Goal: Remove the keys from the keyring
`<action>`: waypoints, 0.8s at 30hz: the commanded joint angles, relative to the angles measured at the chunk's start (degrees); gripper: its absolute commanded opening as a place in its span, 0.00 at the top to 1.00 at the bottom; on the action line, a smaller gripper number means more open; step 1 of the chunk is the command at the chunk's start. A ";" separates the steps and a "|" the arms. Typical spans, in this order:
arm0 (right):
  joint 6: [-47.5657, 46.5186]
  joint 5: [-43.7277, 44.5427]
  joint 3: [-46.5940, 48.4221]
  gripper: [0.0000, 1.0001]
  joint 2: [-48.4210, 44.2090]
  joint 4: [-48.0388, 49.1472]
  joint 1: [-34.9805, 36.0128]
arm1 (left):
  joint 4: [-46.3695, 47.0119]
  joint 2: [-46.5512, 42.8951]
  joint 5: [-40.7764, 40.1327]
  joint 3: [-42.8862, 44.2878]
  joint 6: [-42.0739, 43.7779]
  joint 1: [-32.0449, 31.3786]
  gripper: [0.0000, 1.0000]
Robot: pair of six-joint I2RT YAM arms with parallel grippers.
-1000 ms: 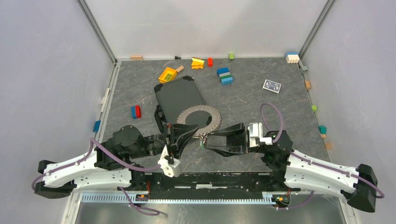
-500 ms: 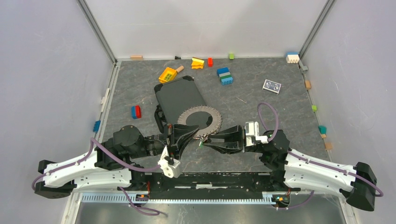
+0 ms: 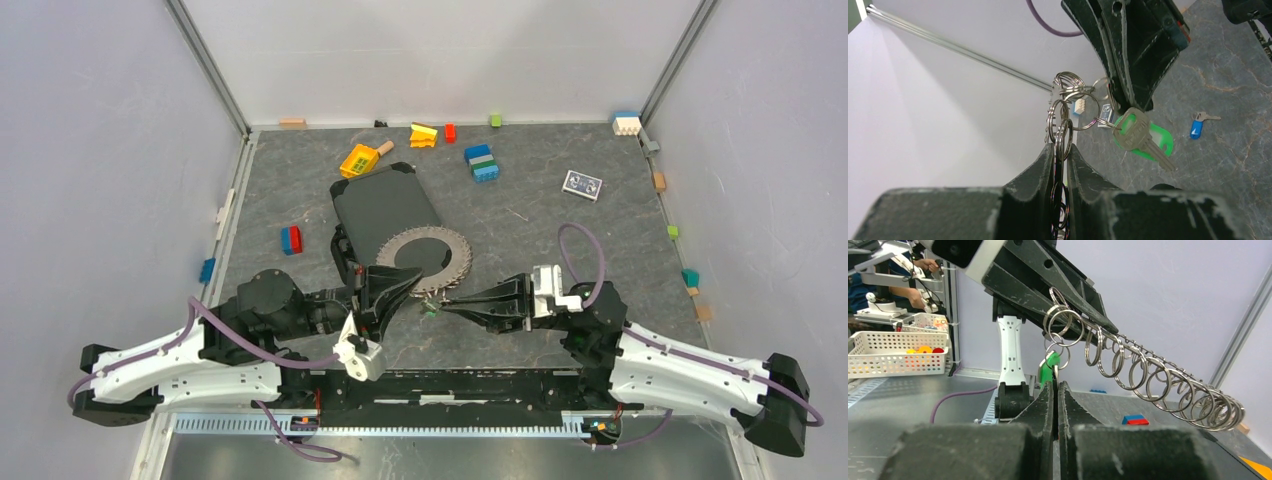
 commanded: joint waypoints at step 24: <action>-1.37 -0.99 13.40 1.00 -5.84 -22.57 0.12 | 4.03 -4.81 -2.42 -4.69 -6.99 0.07 0.98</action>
